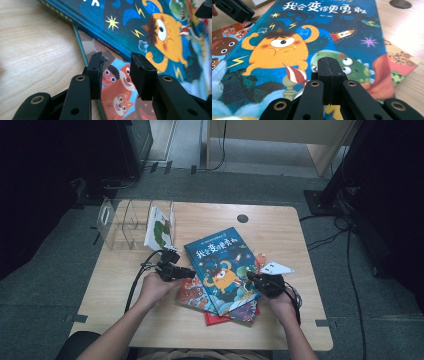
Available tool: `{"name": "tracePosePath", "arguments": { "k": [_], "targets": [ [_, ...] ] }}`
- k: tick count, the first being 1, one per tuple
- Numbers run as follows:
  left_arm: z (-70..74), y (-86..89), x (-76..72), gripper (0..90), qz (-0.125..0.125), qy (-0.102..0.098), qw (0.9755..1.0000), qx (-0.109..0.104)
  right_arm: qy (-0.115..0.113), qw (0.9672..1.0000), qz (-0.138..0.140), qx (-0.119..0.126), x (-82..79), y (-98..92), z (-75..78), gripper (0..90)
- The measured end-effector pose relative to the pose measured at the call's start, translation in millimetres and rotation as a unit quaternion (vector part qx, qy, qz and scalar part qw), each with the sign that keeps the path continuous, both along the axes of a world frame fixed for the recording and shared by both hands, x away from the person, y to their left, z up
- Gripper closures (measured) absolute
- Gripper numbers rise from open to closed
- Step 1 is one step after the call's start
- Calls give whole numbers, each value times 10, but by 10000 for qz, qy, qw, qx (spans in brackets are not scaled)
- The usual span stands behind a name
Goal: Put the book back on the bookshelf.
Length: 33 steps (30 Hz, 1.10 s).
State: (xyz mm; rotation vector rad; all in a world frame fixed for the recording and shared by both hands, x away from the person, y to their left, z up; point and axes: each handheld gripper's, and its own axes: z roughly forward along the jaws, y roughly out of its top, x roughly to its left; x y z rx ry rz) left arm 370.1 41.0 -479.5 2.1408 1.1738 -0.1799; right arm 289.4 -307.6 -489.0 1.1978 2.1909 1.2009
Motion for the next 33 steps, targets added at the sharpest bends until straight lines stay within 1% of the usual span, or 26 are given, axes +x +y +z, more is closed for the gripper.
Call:
{"name": "tracePosePath", "arguments": {
  "k": [2,5,7,8,12,16,20,21,23,24,26,29,31,33],
  "targets": [
    [12,-7,8,707,3,-34,10000,57,25,10000,-44,-30,-11,-29,-2,900],
    [48,-7,30,728,42,-61,10000,9,19,9999,-91,-51,-27,-58,-3,900],
    [60,-8,58,732,67,-20,10000,56,48,9999,-91,-93,-47,-77,-7,900],
    [59,-7,70,750,61,-4,10000,73,74,9998,-125,-95,-59,-83,-10,900],
    [75,-13,103,787,36,33,10000,69,150,9996,-175,-135,-95,-122,-21,900],
    [105,-33,141,780,38,50,10000,12,214,9994,-233,-152,-144,-163,-34,900],
    [128,-59,181,771,-30,13,10000,1,242,9991,-286,-180,-203,-201,-46,900],
    [122,-65,193,764,-39,38,10000,-12,266,9990,-302,-193,-220,-213,-49,900],
    [111,-77,220,755,-84,50,9999,58,277,9988,-344,-211,-251,-235,-58,900],
    [104,-88,231,756,-69,61,9999,65,287,9987,-368,-203,-267,-248,-61,900],
    [95,-100,255,763,-115,100,9999,75,281,9986,-411,-201,-296,-277,-64,900],
    [96,-123,286,768,-167,68,9997,156,277,9982,-502,-170,-355,-332,-70,900],
    [98,-136,304,767,-162,61,9998,136,289,9978,-573,-144,-392,-368,-73,900],
    [88,-138,324,767,-136,106,9998,105,284,9976,-622,-140,-426,-398,-75,900]
  ]
}}
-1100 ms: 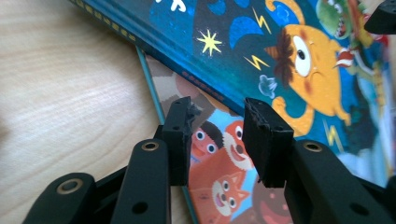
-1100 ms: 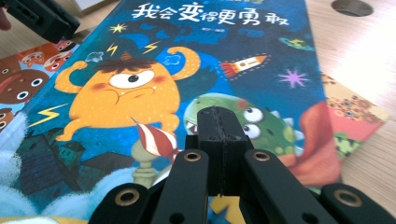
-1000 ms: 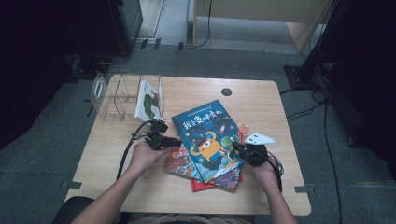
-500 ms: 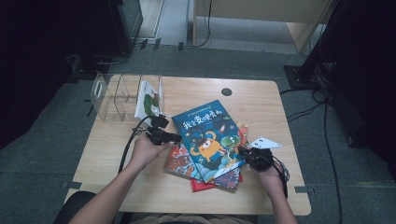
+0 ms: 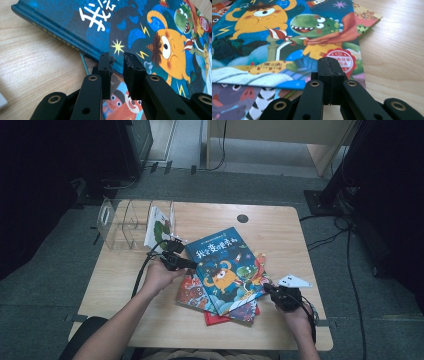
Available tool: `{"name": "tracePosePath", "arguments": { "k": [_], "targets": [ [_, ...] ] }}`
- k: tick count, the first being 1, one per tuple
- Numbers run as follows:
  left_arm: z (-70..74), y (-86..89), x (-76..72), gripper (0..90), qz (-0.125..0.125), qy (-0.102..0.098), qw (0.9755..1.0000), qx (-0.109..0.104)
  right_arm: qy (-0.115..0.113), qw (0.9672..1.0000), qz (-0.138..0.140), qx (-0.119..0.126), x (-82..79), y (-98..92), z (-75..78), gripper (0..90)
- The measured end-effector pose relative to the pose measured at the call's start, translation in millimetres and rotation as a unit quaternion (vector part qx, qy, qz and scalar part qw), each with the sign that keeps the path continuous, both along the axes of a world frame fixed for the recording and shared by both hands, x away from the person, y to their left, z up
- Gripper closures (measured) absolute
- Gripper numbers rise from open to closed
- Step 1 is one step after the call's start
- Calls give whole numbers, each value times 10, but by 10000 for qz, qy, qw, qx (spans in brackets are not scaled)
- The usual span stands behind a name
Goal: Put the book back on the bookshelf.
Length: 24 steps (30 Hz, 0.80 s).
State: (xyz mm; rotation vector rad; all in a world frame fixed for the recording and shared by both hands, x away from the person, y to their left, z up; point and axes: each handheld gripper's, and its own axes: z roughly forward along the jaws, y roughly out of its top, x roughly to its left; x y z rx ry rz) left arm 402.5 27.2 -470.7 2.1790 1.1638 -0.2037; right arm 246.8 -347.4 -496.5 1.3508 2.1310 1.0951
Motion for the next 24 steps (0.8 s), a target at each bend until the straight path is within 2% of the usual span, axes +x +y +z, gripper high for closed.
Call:
{"name": "tracePosePath", "arguments": {
  "k": [3,6,10,24],
  "targets": [
    [-31,-1,24,762,4,68,10000,39,3,10000,-41,5,-40,-30,-1,900],
    [-20,-9,37,762,-8,48,10000,44,18,10000,-86,1,-79,-56,0,900],
    [-16,-10,47,759,0,34,10000,76,151,9998,-82,-99,-111,-66,-28,900],
    [-31,-20,4,745,39,-93,9999,31,92,9998,-195,-25,-32,-98,-34,900]
  ]
}}
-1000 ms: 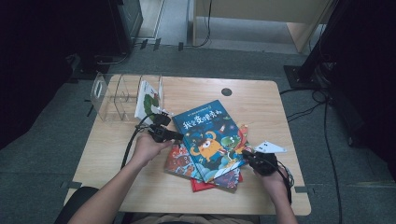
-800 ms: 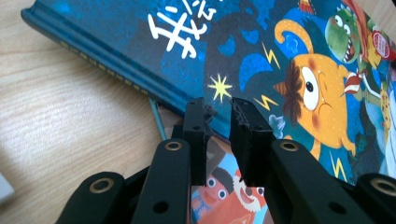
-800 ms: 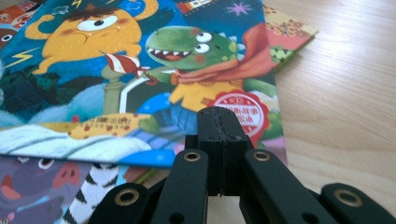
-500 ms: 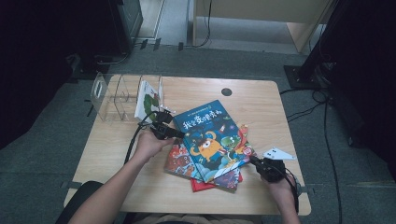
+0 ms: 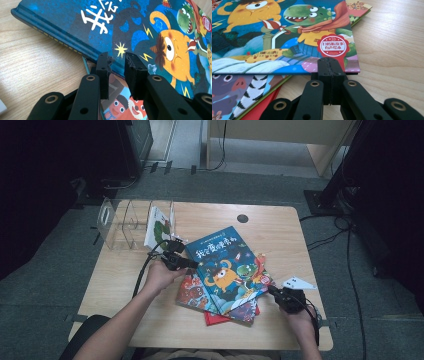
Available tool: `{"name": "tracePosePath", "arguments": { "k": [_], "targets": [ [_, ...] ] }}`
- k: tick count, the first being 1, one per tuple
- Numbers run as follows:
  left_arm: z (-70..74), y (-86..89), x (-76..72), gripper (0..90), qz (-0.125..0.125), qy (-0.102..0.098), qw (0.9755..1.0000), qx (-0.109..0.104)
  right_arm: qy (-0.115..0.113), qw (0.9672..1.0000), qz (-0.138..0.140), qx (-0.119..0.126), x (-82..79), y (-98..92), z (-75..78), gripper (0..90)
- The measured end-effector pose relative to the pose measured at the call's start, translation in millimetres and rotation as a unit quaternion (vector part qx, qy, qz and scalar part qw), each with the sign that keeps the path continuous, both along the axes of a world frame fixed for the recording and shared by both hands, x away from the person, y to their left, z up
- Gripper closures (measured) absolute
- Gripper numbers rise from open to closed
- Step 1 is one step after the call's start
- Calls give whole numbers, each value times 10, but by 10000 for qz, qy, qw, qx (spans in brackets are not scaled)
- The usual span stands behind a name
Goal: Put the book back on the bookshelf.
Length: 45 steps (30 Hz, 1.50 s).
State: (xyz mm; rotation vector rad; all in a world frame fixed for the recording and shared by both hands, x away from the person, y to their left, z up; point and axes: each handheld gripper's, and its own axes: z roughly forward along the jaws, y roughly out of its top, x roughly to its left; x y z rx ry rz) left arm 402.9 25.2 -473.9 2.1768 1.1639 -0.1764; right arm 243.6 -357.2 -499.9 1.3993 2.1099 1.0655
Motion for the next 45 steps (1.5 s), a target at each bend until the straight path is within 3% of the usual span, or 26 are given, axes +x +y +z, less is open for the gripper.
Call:
{"name": "tracePosePath", "arguments": {
  "k": [10,13,18,26,30,33,37,45],
  "targets": [
    [-14,-6,-13,756,-8,8,10000,-24,4,9999,-111,36,99,-54,-5,900],
    [12,1,-4,787,39,-68,10000,-11,21,9999,-140,44,123,-60,-3,895],
    [116,55,88,824,373,-178,9990,-186,17,9999,-133,66,154,-73,-5,891],
    [141,104,273,827,665,-207,9976,19,40,9998,-150,95,197,-86,-5,892],
    [132,115,333,827,752,-193,9970,-10,53,9998,-171,111,208,-92,-6,893],
    [130,59,336,832,743,-428,9958,329,76,9997,-172,130,213,-99,-8,893],
    [130,50,396,832,869,-388,9952,241,88,9997,-177,143,219,-100,-7,893],
    [84,16,479,831,1087,-365,9929,314,91,9997,-163,144,227,-103,-7,895]
  ]
}}
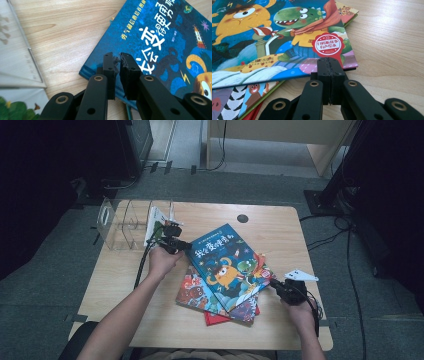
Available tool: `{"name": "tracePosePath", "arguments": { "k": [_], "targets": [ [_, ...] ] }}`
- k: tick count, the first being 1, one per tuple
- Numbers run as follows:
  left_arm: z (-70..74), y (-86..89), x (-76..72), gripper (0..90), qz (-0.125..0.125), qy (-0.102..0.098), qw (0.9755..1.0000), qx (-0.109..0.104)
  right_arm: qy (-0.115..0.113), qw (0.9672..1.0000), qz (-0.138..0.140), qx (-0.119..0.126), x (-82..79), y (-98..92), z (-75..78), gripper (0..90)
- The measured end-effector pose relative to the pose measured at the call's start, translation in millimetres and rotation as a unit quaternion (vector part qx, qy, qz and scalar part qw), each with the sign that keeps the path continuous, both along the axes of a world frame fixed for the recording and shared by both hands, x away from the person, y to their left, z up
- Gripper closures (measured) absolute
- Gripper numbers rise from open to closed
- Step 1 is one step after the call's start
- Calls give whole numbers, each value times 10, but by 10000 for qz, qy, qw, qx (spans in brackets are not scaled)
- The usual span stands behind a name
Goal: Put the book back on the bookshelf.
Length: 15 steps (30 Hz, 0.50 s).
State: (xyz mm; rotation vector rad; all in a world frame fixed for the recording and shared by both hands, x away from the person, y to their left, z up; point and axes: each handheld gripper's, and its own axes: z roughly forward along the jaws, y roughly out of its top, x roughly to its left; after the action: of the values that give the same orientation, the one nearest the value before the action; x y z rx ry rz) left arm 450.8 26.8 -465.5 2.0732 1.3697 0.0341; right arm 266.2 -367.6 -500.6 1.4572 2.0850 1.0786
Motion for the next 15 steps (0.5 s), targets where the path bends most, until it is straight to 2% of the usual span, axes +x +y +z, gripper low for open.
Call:
{"name": "tracePosePath", "arguments": {
  "k": [2,4,7,11,15],
  "targets": [
    [-5,-13,-1,832,45,-72,9999,94,4,10000,-5,5,0,0,0,895],
    [5,-10,5,831,115,-35,9999,65,8,10000,-2,2,1,0,1,895],
    [36,-30,-16,812,124,-120,9998,88,13,10000,-11,12,1,0,1,895],
    [52,-38,-43,816,186,-180,9994,236,16,10000,-11,5,2,2,2,895],
    [114,-110,-89,833,254,-294,9991,169,21,10000,-23,4,5,3,3,894]
  ]
}}
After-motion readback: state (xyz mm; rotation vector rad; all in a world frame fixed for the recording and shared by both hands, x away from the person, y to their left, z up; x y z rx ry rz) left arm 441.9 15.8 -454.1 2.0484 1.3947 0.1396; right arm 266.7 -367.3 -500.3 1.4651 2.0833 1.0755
